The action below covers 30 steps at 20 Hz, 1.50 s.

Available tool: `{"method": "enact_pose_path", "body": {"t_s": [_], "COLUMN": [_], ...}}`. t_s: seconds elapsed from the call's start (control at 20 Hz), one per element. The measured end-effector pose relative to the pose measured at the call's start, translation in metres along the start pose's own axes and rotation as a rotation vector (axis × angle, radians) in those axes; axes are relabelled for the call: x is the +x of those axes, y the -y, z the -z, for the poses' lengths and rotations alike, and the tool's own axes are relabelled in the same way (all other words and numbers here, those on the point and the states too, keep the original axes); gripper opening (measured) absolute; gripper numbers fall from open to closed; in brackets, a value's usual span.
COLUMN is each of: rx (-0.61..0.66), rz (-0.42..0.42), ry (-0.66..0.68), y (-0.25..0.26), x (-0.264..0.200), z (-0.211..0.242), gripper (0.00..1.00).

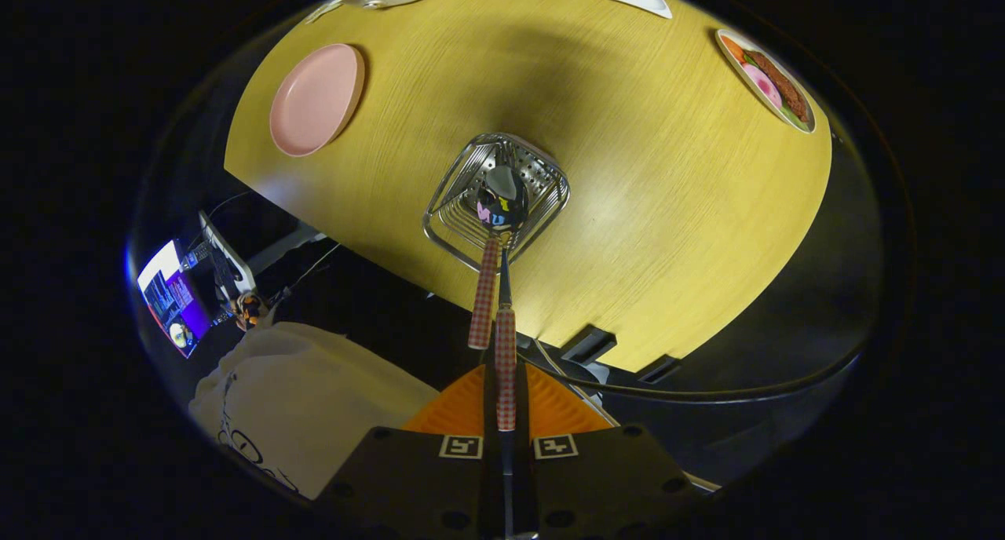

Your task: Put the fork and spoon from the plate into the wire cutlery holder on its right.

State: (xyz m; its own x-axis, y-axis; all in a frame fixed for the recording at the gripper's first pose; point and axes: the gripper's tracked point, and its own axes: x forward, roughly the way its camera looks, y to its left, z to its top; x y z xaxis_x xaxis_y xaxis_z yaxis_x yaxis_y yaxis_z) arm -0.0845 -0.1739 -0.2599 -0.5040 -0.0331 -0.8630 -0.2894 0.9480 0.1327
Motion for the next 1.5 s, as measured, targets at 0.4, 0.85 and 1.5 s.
{"method": "enact_pose_path", "body": {"t_s": [0.4,0.85,1.5], "rx": [0.049,0.084,0.228], "rz": [-0.009,-0.047,-0.196], "ry": [-0.046,0.036,0.596], "y": [0.007,-0.001,-0.036], "x": [0.008,0.009,-0.074], "z": [-0.021,-0.040,-0.063], "gripper": [0.10,0.36,1.00]}}
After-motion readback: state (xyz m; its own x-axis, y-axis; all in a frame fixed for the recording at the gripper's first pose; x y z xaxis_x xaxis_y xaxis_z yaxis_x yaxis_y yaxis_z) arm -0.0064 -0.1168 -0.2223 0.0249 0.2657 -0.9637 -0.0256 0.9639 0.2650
